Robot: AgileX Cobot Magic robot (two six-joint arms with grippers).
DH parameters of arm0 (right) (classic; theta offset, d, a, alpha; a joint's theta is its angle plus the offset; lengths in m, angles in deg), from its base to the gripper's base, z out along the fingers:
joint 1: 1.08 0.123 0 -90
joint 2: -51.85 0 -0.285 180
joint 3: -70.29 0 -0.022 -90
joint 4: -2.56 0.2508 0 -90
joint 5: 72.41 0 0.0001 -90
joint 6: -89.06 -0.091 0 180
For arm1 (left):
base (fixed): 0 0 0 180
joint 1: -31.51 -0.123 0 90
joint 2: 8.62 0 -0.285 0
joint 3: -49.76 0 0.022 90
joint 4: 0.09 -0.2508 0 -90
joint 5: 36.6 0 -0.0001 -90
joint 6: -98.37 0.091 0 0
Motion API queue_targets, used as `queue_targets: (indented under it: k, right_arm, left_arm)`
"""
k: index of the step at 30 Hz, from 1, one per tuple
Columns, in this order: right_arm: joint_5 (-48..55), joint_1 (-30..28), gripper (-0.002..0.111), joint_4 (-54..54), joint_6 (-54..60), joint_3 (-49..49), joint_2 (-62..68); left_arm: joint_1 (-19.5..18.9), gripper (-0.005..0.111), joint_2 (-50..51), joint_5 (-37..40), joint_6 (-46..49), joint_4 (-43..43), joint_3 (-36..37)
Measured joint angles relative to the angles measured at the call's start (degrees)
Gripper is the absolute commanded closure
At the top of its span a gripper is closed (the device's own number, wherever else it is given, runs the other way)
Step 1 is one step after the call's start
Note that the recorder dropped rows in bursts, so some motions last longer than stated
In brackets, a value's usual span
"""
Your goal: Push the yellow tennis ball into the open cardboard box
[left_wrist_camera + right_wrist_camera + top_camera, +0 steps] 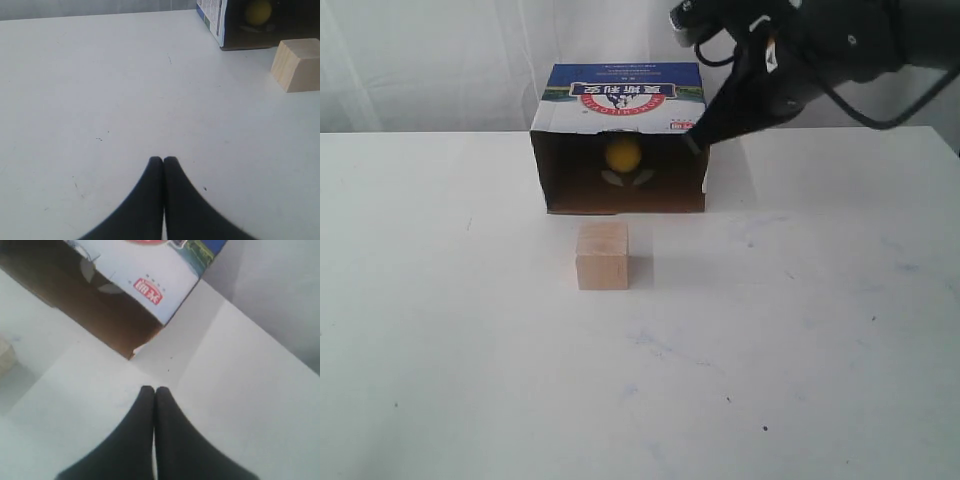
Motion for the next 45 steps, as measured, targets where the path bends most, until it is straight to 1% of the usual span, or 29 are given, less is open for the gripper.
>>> queue_targets:
  k: [3, 6, 8, 10, 13, 19, 27, 32, 39, 45]
  right_arm:
    - [-3.5, 0.0, 0.108, 0.3, -3.2, -9.2, -5.6]
    - [-12.4, 0.0, 0.108, 3.0, -6.5, -22.0, -13.0]
    - [-16.5, 0.0, 0.108, 3.5, -8.4, -28.7, -17.3]
    - [-18.9, 0.0, 0.108, 3.5, -9.6, -32.6, -20.3]
    - [-20.5, 0.0, 0.108, 3.6, -10.5, -35.9, -23.4]
    - [-20.7, 0.0, 0.108, 3.6, -11.4, -37.6, -26.7]
    - [-20.6, 0.0, 0.108, 3.9, -11.9, -37.6, -27.3]
    - [-25.2, 0.0, 0.108, 4.3, -12.4, -40.7, -29.3]
    - [-25.4, 0.0, 0.108, 5.1, -12.6, -42.2, -31.2]
    - [-31.3, -0.1, 0.108, 5.9, -13.6, -46.4, -34.2]
  left_arm:
    - [0.0, 0.107, 0.0, 0.0, 0.0, 0.0, 0.0]
    - [0.0, 0.107, 0.0, 0.0, 0.0, 0.0, 0.0]
    - [0.0, 0.107, 0.0, 0.0, 0.0, 0.0, 0.0]
    - [0.0, 0.107, 0.0, 0.0, 0.0, 0.0, 0.0]
    - [0.0, 0.107, 0.0, 0.0, 0.0, 0.0, 0.0]
    - [0.0, 0.107, 0.0, 0.0, 0.0, 0.0, 0.0]
    - [0.0, 0.107, 0.0, 0.0, 0.0, 0.0, 0.0]
    - [0.0, 0.107, 0.0, 0.0, 0.0, 0.0, 0.0]
    - [0.0, 0.107, 0.0, 0.0, 0.0, 0.0, 0.0]
    - [0.0, 0.107, 0.0, 0.0, 0.0, 0.0, 0.0]
